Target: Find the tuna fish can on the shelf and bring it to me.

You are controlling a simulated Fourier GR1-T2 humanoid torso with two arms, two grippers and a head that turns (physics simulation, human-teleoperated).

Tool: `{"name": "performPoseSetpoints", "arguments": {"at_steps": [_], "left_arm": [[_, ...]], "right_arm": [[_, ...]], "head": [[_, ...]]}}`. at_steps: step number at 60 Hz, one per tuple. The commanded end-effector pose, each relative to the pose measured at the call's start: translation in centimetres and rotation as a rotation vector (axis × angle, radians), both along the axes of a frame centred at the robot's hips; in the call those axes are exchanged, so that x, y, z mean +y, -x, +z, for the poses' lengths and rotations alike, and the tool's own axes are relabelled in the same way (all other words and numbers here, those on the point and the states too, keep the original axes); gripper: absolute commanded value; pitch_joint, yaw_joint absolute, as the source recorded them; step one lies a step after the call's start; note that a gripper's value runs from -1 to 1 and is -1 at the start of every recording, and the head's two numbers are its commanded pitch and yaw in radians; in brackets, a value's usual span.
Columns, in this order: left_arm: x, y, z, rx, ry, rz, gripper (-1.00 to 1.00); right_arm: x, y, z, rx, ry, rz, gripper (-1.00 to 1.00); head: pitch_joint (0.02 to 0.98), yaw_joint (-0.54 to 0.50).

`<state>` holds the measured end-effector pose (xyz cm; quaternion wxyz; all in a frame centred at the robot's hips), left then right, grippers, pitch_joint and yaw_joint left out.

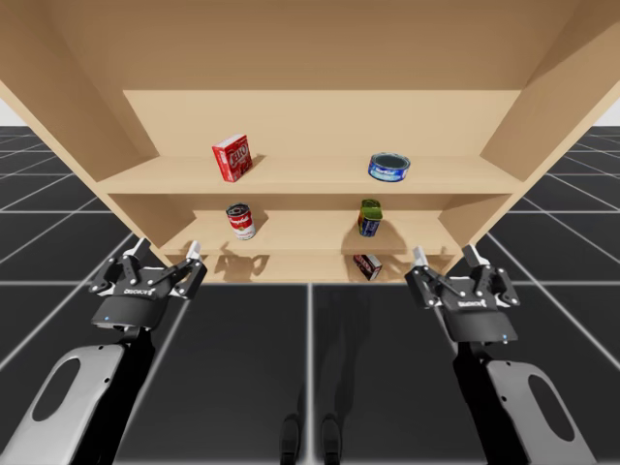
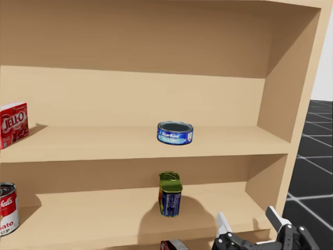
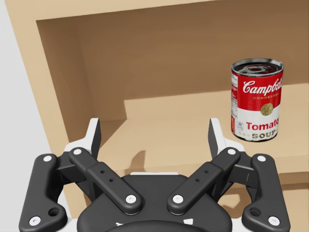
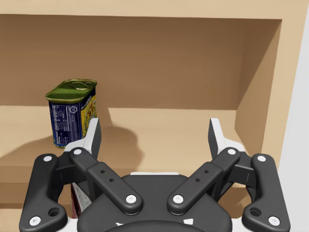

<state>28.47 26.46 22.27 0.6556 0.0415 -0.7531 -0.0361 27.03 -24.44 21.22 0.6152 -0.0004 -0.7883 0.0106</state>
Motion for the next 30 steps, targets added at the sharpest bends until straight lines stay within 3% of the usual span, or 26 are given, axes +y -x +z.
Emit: {"name": "performPoseSetpoints", "arguments": {"at_steps": [1,6,21,30], "left_arm": [[0.0,-0.1,-0.1,0.004,-0.001,0.002,-1.0],[0.0,-0.1,-0.1,0.006,0.0,0.003,-1.0],[0.1,-0.1,-0.1,0.009,0.002,0.005,-1.0],[0.1,-0.1,0.0,0.008,0.003,0.003,-1.0]], "right_arm": [[0.2,1.5,2.6,-0.048,0.019,0.014,-1.0],[0.4,2.9,4.8,-0.071,-0.009,0.046,-1.0],[1.7,5.9,11.9,-0.132,0.041,0.103,-1.0],[2.7,5.9,13.9,-0.148,0.059,0.135,-1.0]], "head": [[0.306,-0.23],[0.309,-0.23],[0.309,-0.23],[0.313,-0.22]]}}
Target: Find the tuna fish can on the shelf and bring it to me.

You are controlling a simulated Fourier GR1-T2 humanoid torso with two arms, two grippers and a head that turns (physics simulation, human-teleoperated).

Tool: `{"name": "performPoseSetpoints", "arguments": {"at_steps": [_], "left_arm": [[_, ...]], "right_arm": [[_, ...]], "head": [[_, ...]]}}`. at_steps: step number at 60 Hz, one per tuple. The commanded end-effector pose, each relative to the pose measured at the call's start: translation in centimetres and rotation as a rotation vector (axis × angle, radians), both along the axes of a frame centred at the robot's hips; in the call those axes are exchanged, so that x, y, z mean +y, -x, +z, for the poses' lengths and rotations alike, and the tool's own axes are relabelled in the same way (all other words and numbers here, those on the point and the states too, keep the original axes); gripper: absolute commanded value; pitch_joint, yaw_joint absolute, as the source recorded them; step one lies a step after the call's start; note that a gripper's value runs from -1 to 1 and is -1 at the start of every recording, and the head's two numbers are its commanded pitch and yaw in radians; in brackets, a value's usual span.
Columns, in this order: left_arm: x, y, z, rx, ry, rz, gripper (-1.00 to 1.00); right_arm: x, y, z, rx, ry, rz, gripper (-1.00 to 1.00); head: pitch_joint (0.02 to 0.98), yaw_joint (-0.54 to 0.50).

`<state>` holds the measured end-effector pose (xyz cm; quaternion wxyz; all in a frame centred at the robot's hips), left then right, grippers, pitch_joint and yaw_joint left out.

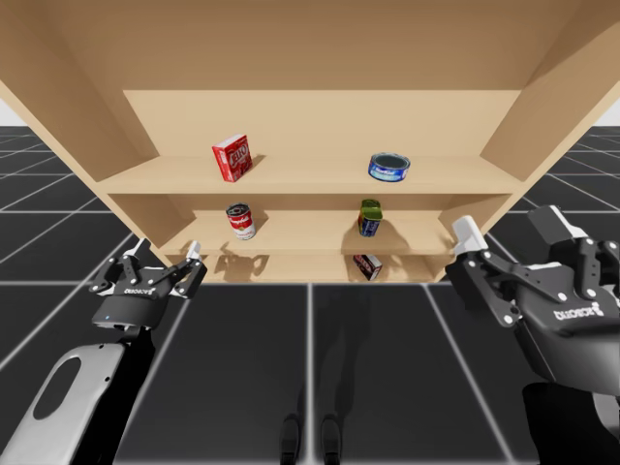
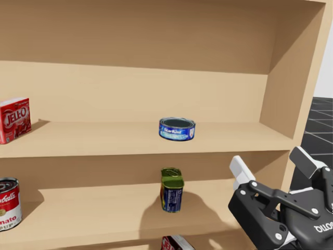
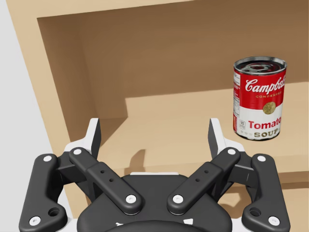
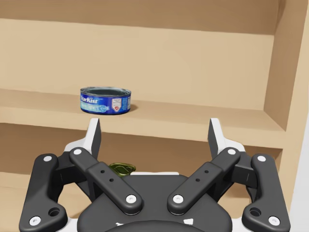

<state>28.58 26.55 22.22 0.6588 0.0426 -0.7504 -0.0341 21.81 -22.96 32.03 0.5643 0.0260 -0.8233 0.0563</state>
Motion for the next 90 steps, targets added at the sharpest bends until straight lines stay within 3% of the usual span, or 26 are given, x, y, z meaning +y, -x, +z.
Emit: {"name": "performPoseSetpoints", "arguments": {"at_steps": [1,12,22,39,68,90], "left_arm": [[0.0,0.0,0.0,0.0,0.002,-0.002,-1.0],[0.0,0.0,0.1,0.0,0.004,-0.002,-1.0],[0.1,0.0,0.1,-0.001,0.004,-0.001,-1.0],[0.2,0.1,0.2,-0.003,0.007,-0.001,-1.0],[0.4,0.3,0.5,-0.007,0.011,-0.002,-1.0],[0.5,0.3,0.5,-0.004,0.011,-0.007,-1.0]], "right_arm": [[1.3,0.7,3.2,-0.025,0.023,0.038,-1.0],[3.1,-0.6,4.8,-0.004,0.043,0.098,-1.0],[3.9,-2.4,5.9,0.061,-0.01,0.179,-1.0],[4.7,-5.6,7.0,0.169,-0.034,0.219,-1.0],[6.4,-9.4,6.3,0.355,0.05,0.195,-1.0],[6.0,-11.1,4.4,0.454,0.07,0.127,-1.0]], "head": [[0.313,-0.22],[0.317,-0.23],[0.314,-0.22],[0.32,-0.21],[0.321,-0.2],[0.322,-0.2]]}}
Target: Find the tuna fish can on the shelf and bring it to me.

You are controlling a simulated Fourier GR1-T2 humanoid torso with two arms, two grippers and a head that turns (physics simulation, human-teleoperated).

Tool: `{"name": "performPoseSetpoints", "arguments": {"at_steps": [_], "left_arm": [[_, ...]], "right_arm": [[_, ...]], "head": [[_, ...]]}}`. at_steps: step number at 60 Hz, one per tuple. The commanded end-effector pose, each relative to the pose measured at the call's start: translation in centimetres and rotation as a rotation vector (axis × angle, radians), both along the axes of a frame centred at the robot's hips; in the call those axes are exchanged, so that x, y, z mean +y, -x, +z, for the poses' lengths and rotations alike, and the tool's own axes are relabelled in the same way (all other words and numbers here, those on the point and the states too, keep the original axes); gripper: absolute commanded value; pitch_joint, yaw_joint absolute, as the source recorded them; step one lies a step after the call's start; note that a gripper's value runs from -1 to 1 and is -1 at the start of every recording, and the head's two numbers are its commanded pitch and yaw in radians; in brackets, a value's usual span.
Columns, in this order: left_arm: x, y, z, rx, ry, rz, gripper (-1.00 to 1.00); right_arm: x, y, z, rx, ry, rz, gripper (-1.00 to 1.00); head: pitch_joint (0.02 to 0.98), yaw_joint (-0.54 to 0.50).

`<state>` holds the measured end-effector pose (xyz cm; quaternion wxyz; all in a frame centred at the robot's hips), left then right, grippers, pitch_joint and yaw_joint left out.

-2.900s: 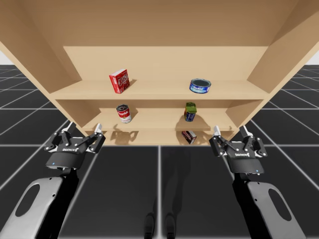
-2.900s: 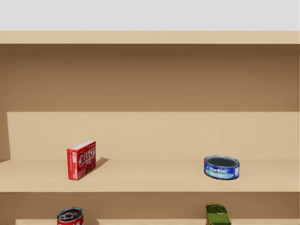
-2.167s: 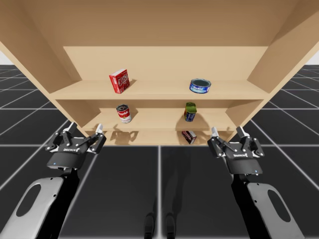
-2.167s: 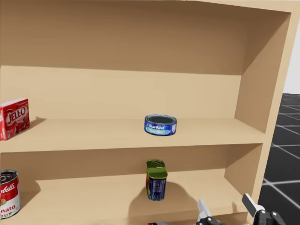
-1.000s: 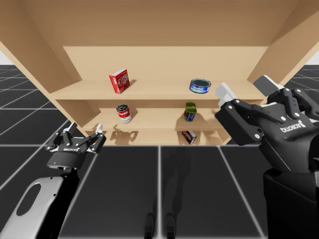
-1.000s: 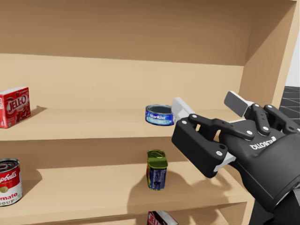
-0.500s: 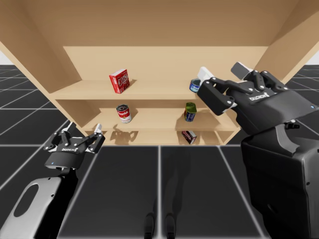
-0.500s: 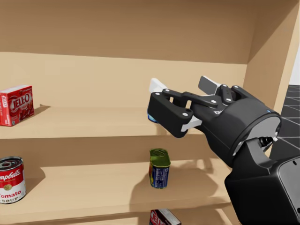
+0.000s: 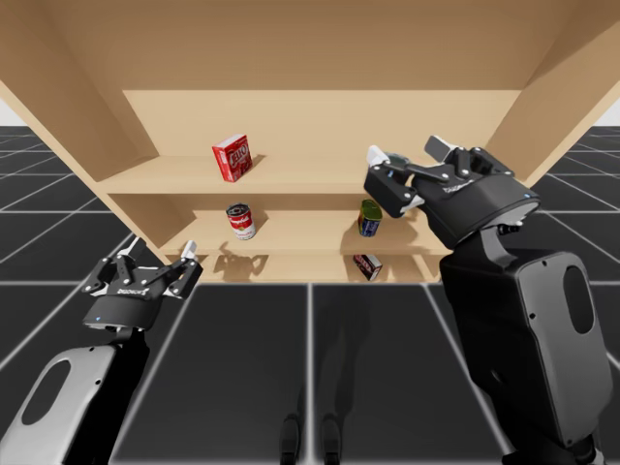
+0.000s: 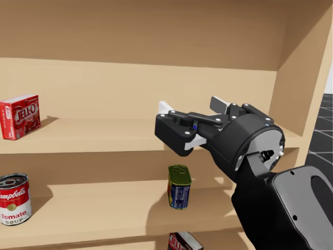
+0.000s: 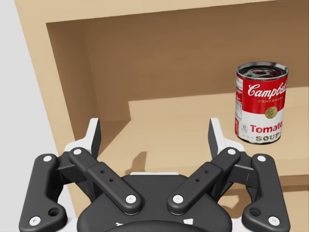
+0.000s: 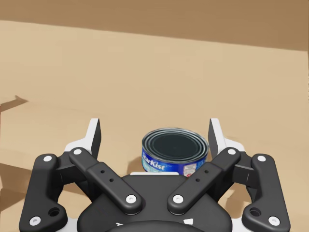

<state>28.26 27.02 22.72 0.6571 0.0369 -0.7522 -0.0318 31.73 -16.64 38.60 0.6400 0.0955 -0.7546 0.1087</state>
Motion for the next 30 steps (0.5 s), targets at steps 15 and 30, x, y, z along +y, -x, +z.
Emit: {"name": "performPoseSetpoints", "arguments": {"at_steps": [15,30], "left_arm": [[0.0,0.0,0.1,0.001,0.002,-0.002,-1.0],[0.1,0.1,0.2,-0.003,0.006,-0.002,-1.0]], "right_arm": [[0.1,-2.9,-3.0,0.299,0.108,-0.027,-1.0],[0.5,-4.3,-3.3,0.31,0.133,-0.036,-1.0]], "head": [[0.323,-0.2],[0.324,-0.19]]}}
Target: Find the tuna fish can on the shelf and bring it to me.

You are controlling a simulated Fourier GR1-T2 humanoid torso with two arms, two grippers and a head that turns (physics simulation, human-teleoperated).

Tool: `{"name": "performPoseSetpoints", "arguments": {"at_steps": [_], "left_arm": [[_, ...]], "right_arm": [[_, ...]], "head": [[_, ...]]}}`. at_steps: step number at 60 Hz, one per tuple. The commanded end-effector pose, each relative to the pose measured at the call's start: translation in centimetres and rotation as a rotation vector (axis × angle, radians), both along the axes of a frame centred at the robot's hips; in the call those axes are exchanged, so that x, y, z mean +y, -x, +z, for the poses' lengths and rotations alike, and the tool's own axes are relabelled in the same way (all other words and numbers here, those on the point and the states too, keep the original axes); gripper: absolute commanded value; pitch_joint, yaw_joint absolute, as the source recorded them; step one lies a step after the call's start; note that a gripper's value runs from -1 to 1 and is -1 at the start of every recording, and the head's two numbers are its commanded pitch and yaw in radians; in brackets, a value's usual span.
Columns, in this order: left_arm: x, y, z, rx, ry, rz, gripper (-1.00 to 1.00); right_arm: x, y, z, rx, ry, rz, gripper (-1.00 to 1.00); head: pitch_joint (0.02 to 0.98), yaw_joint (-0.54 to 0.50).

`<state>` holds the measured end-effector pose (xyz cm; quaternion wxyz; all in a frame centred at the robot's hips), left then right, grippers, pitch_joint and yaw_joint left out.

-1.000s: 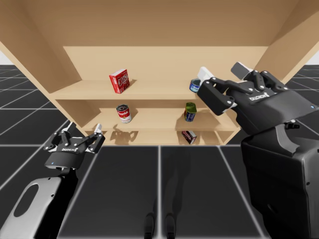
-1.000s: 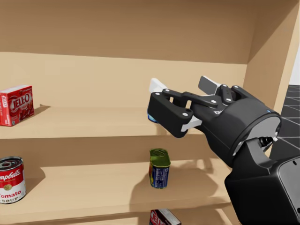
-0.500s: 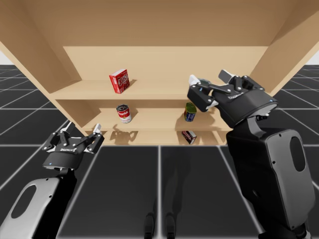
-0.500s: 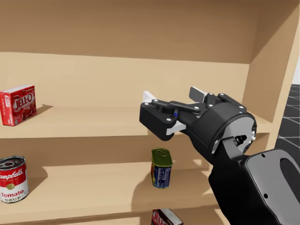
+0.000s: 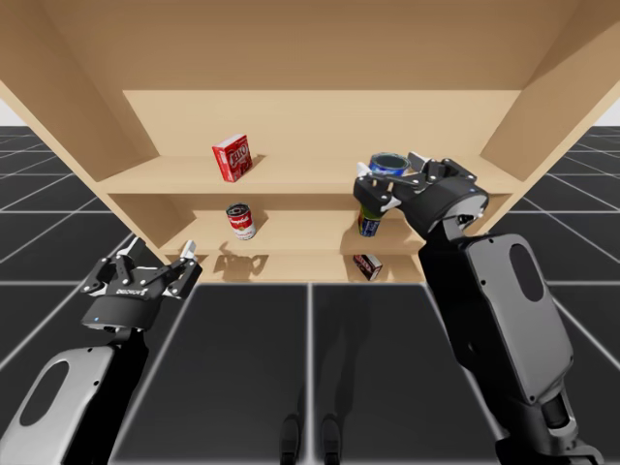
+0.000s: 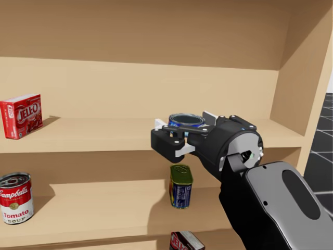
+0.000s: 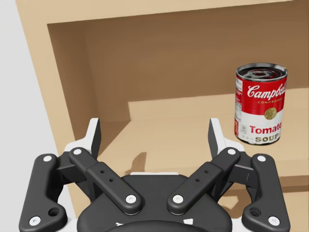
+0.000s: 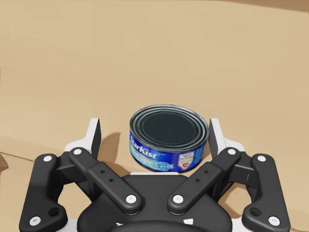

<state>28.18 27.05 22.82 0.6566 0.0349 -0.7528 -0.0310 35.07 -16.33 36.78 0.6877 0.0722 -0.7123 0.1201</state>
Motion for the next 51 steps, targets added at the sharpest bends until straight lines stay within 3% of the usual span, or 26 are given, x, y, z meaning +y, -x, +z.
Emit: {"name": "performPoseSetpoints", "arguments": {"at_steps": [1,6,7,8,9,10,12,23,37,51], "left_arm": [[0.1,0.0,0.1,-0.002,0.002,0.0,-1.0],[0.1,0.1,0.1,-0.002,0.003,0.0,-1.0],[0.1,0.1,0.1,-0.002,0.002,0.0,-1.0],[0.0,0.1,0.1,-0.002,0.002,-0.001,-1.0],[0.0,0.1,0.1,-0.002,0.002,-0.001,-1.0],[0.0,0.1,0.1,-0.002,0.002,-0.001,-1.0],[0.0,0.1,0.1,-0.002,0.001,-0.001,-1.0],[0.0,0.1,0.0,-0.001,0.0,-0.001,-1.0],[0.0,0.1,0.0,0.0,-0.001,0.0,-1.0],[-0.1,0.1,0.0,0.001,-0.002,-0.002,-1.0]], "right_arm": [[0.1,-1.0,-1.5,0.19,0.067,-0.016,-1.0],[0.0,-0.8,-1.7,0.188,0.076,-0.005,-1.0],[0.0,-0.9,-1.7,0.184,0.079,-0.008,-0.86],[-0.1,-0.7,-1.9,0.171,0.083,-0.024,-0.24],[-0.1,-0.7,-1.9,0.164,0.087,-0.033,0.07],[-0.1,-0.6,-2.0,0.162,0.09,-0.035,0.76],[-0.2,-0.6,-2.0,0.165,0.088,-0.032,1.0],[-1.0,0.2,-1.9,0.137,0.088,-0.046,1.0],[-2.2,3.1,-0.6,0.041,0.092,-0.064,1.0],[-3.6,8.0,0.2,-0.053,0.101,-0.068,1.0]], "head": [[0.324,-0.19],[0.325,-0.19],[0.325,-0.19],[0.326,-0.19],[0.325,-0.19],[0.325,-0.19],[0.325,-0.19],[0.327,-0.19],[0.329,-0.19],[0.331,-0.19]]}}
